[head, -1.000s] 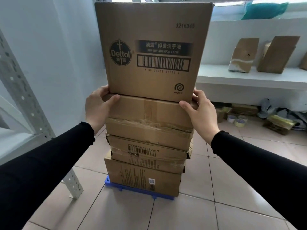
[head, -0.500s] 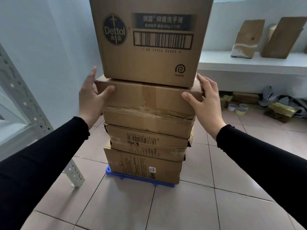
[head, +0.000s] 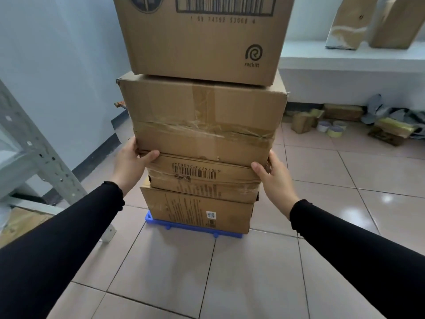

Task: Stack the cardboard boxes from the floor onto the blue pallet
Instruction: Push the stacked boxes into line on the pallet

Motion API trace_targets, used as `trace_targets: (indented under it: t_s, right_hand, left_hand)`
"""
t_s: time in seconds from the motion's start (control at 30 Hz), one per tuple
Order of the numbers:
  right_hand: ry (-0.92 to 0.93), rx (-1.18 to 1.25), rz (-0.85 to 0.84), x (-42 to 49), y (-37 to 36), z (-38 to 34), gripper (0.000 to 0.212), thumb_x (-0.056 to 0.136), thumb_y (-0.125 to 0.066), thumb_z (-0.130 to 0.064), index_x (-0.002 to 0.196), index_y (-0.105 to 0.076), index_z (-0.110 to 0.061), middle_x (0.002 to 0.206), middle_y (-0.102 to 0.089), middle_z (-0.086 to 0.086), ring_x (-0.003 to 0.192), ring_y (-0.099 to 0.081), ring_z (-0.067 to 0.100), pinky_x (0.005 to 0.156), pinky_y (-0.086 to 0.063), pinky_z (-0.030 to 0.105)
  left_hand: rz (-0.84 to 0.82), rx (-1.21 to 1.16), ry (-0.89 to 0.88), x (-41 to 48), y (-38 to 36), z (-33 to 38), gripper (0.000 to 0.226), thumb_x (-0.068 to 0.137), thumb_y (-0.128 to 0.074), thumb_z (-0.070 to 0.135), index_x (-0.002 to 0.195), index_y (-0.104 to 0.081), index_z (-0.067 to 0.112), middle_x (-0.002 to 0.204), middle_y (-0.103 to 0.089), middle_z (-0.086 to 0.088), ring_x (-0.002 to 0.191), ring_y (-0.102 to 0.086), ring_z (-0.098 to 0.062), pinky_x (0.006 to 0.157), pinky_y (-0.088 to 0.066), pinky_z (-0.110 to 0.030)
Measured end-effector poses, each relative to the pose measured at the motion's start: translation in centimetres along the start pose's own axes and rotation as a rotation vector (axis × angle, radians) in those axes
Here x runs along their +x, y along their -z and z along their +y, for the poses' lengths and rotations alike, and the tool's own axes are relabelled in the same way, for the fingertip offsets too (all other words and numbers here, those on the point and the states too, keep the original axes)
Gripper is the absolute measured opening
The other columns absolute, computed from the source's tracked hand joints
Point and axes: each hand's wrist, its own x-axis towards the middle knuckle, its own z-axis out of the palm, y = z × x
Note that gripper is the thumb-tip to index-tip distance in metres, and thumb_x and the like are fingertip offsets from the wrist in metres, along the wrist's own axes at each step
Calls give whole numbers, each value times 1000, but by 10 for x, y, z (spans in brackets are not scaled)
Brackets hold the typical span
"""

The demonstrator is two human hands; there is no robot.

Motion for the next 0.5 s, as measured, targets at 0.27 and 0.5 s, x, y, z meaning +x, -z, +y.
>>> trace_targets:
  t_s: [0.27, 0.5]
  right_hand:
    - [36, 10, 69, 3, -2, 6, 46, 106, -53, -24, 152, -48, -22, 127, -67, -17, 107, -60, -18, 85, -48, 5]
    - [42, -23, 90, 1, -4, 17, 46, 104, -56, -24, 150, -50, -22, 120, -66, -25, 106, -61, -15, 88, -51, 10]
  left_hand:
    - [69, 36, -34, -2, -5, -10, 45, 90, -76, 17, 132, -60, 20, 123, -70, 6, 111, -66, -14, 98, -54, -35]
    - [82, 40, -31, -3, -8, -7, 48, 89, -77, 17, 134, -59, 15, 126, -69, 3, 113, -66, -15, 97, -53, -30]
